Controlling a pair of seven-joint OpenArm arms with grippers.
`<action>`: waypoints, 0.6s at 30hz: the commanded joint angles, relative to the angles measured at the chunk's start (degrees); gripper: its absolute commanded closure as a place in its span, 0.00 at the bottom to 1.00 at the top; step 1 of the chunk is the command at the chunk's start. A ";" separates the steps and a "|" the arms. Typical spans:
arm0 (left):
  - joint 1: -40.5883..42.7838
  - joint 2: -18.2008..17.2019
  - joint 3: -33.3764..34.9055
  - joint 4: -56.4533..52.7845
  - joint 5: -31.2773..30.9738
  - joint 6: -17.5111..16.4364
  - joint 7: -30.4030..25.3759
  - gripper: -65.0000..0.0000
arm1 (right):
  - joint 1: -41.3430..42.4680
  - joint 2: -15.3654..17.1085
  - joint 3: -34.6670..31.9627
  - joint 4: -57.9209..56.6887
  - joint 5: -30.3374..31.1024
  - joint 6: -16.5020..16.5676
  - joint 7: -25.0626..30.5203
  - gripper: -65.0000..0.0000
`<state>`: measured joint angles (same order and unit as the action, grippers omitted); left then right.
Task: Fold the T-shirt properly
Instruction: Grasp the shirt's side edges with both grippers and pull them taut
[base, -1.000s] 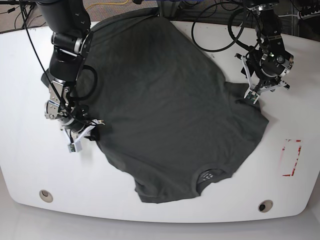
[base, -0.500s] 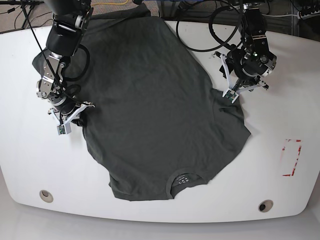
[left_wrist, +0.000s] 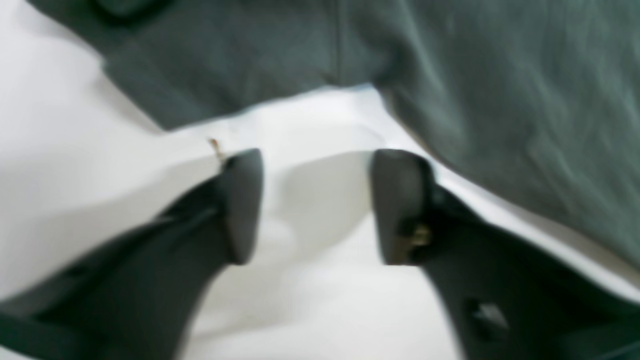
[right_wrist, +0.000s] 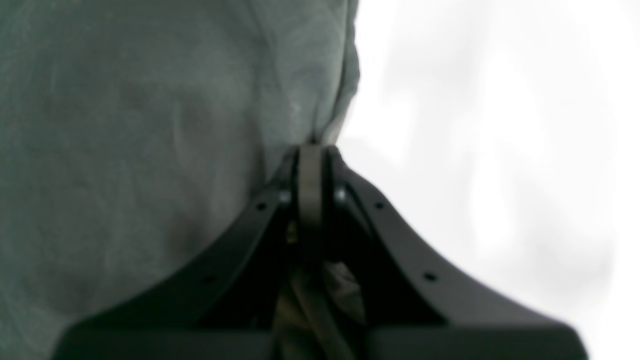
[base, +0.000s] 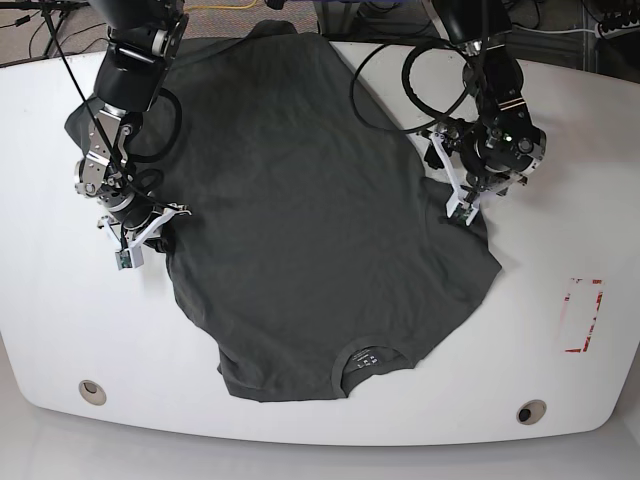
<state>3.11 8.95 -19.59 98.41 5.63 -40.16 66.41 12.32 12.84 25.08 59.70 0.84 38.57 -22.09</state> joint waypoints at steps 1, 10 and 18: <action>-1.66 0.05 -1.20 -0.17 -0.13 0.16 -0.52 0.32 | 0.39 0.21 -0.16 0.21 -1.68 0.16 -2.75 1.00; -4.30 0.05 -2.25 -3.07 -1.98 0.16 -0.26 0.21 | 1.09 0.21 -0.16 -0.05 -1.50 0.16 -2.75 1.00; -5.44 0.05 -2.34 -9.49 -9.10 0.16 -0.26 0.21 | 1.18 0.21 -0.16 -0.05 -1.50 0.16 -2.75 1.00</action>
<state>-2.31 8.84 -22.09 90.28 -2.83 -39.94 64.55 12.88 12.73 25.06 59.53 0.80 38.59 -22.72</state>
